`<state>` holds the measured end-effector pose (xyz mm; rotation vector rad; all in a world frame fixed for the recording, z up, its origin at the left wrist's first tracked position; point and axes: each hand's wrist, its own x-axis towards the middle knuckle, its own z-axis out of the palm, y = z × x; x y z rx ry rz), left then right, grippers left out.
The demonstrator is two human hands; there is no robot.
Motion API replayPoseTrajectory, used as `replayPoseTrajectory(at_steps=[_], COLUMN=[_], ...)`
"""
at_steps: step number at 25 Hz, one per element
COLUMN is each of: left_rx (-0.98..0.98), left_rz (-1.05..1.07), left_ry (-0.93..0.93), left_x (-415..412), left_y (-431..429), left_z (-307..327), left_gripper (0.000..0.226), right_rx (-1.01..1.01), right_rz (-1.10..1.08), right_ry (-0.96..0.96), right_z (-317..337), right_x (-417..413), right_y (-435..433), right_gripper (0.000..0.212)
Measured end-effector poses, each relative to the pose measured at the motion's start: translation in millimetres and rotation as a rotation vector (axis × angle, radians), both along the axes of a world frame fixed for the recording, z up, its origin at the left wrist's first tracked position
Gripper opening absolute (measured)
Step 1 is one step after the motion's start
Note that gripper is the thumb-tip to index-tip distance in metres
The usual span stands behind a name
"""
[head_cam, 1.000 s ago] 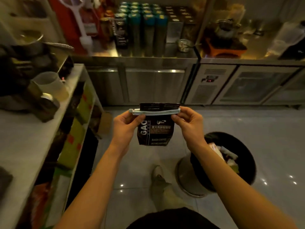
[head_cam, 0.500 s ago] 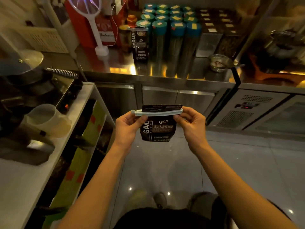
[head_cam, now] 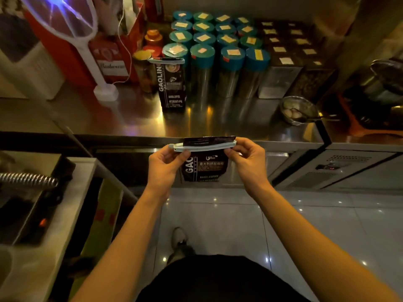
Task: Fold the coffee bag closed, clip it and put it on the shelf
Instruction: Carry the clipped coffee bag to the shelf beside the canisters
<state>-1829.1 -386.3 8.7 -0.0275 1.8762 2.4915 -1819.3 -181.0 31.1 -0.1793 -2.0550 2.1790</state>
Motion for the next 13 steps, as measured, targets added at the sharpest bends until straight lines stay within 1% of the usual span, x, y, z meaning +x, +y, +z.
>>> replayPoseTrajectory(at_steps=[2,5,7,9,11,13], left_rx=[-0.003,-0.014,-0.041,-0.11,-0.162,-0.191], left_rz=[-0.01,-0.008,0.034,0.089,0.096,0.133], left_ry=[0.017,-0.032,-0.078,-0.11,-0.094,-0.105], left_x=[-49,-112,-145,-179,-195,-208], left_y=[-4,-3,-1,0,1,-2], left_z=[-2,-8,-20,-32,-37,-44], left_gripper=[0.022,0.024,0.025,0.02,0.014,0.015], right_rx=[0.017,0.023,0.029,0.062,0.121,0.119], right_rz=[-0.007,-0.033,-0.047,-0.032,-0.017,0.044], right_ry=[0.008,-0.059,-0.106,-0.149,-0.13,-0.126], right_z=[-3,-13,-26,-41,-52,-59], right_x=[-46,-111,-148,-186,-202,-221], right_y=[-5,-9,-8,-4,-4,-11], right_gripper=[0.026,0.027,0.028,0.028,0.026,0.024])
